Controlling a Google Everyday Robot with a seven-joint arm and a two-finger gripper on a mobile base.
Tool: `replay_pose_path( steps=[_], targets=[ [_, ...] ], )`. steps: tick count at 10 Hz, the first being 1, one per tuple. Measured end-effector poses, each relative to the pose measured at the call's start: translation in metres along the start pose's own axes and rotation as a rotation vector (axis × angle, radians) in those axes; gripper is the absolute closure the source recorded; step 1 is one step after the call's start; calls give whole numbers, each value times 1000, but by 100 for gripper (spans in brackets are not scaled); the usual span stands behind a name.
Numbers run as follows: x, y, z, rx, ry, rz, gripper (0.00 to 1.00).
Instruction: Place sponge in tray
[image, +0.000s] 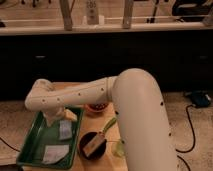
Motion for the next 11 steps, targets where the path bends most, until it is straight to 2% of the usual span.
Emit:
replay_pose_path(
  steps=[5,11],
  targets=[
    [17,10,-14,59,17,52,20],
    [17,9,-15,61,17,52,20]
  ],
)
